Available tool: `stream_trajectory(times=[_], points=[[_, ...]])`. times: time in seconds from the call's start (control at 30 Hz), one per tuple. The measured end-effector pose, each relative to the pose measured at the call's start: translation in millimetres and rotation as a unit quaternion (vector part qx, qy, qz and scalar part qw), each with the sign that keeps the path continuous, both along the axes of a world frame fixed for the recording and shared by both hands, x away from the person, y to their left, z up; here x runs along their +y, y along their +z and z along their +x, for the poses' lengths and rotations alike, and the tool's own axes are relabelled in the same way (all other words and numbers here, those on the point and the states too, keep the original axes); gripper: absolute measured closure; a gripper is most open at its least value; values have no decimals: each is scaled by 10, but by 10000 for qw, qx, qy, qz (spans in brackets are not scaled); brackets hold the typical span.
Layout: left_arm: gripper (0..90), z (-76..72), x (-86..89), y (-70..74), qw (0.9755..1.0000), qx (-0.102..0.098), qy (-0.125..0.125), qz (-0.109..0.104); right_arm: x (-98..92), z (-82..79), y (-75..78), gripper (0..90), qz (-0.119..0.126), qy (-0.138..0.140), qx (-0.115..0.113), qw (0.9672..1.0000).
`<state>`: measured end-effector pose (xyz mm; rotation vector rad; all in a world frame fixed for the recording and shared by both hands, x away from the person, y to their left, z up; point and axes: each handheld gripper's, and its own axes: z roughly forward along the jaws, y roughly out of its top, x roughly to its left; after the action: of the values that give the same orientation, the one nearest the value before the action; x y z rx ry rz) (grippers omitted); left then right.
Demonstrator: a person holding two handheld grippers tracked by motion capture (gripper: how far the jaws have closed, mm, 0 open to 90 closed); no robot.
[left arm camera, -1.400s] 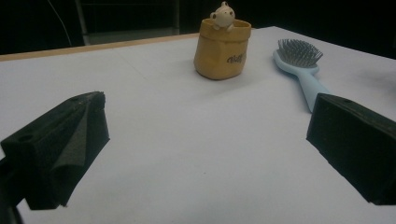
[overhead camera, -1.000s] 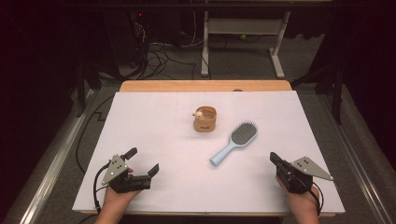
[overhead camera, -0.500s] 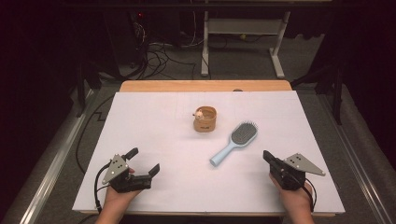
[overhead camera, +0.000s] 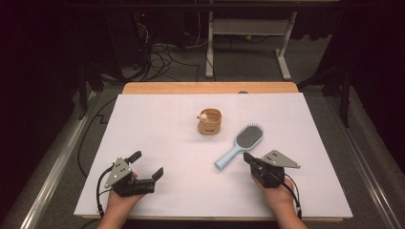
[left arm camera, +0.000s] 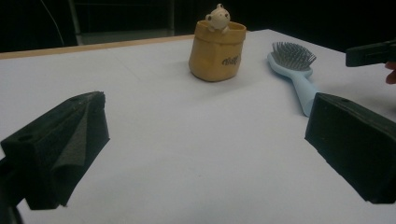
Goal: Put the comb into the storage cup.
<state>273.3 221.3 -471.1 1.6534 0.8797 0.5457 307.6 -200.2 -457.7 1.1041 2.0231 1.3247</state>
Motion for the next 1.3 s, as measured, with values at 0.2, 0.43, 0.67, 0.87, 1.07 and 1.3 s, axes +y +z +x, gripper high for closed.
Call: stream_trajectory(times=[0.2,0.43,0.67,0.87,1.07,1.3], points=[[7,-2,5,-7,10000,14,-4,-17,343,100,-10,900,-91,265,99,9996],[7,-10,14,-6,10000,-2,-7,-32,690,199,-56,900,-335,568,301,9974],[7,-11,25,-6,10000,-13,-11,-44,852,305,-101,900,-600,651,569,9944],[7,-11,26,-3,10000,-19,-3,-60,863,327,-134,900,-721,639,714,9928],[7,-17,29,0,10000,-30,0,-79,843,307,-115,900,-791,601,742,9923],[7,-22,31,0,9999,-32,-5,-99,785,265,-77,900,-905,703,846,9898]])
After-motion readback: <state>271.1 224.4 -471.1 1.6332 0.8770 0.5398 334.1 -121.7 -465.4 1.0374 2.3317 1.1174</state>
